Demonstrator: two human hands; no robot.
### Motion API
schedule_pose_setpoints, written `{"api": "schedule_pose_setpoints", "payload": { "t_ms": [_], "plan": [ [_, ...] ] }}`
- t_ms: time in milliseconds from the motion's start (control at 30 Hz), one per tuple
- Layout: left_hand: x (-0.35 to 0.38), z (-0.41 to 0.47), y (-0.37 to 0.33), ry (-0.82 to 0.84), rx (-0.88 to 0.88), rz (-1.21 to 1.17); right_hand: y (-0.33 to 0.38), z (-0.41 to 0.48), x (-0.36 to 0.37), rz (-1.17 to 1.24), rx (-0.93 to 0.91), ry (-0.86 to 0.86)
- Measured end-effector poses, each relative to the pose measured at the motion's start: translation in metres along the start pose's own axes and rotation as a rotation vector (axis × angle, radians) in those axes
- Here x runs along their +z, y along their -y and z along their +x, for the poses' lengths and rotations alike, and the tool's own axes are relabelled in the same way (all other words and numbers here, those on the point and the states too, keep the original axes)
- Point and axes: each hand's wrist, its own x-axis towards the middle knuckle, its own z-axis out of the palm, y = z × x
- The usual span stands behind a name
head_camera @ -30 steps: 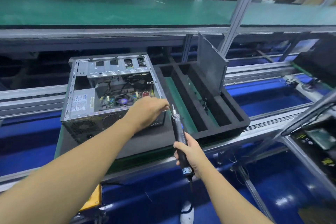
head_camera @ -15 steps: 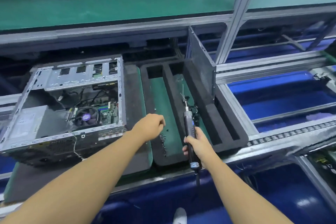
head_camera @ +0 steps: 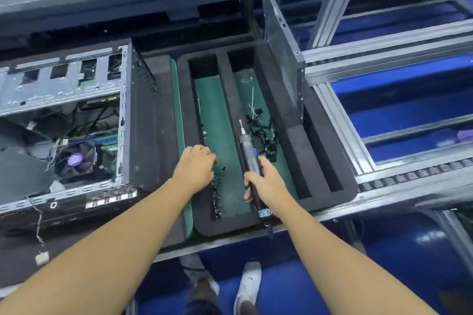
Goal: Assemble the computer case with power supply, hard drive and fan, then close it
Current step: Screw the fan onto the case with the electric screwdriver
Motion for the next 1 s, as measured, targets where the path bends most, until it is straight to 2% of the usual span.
{"api": "schedule_pose_setpoints", "payload": {
  "t_ms": [200, 333, 433, 800, 867, 1000],
  "plan": [
    [-0.001, 0.027, -0.025, 0.102, 0.053, 0.198, -0.003, 0.003, -0.001, 0.078, -0.013, -0.047],
    [0.012, 0.044, -0.049, 0.197, -0.135, -0.054, -0.003, 0.004, -0.003, 0.078, -0.007, -0.018],
    [0.019, 0.053, -0.051, 0.223, -0.248, -0.152, -0.003, 0.005, -0.004, 0.092, -0.025, -0.004],
    [0.025, 0.072, -0.040, 0.163, -0.192, -0.304, -0.002, 0.007, -0.004, 0.123, -0.044, 0.003],
    [0.024, 0.074, -0.037, 0.081, -0.233, -0.511, -0.001, 0.007, -0.004, 0.114, -0.046, 0.000],
    [0.021, 0.072, -0.028, -0.097, -0.462, -1.271, -0.001, 0.007, -0.004, 0.072, -0.055, -0.007]
  ]
}}
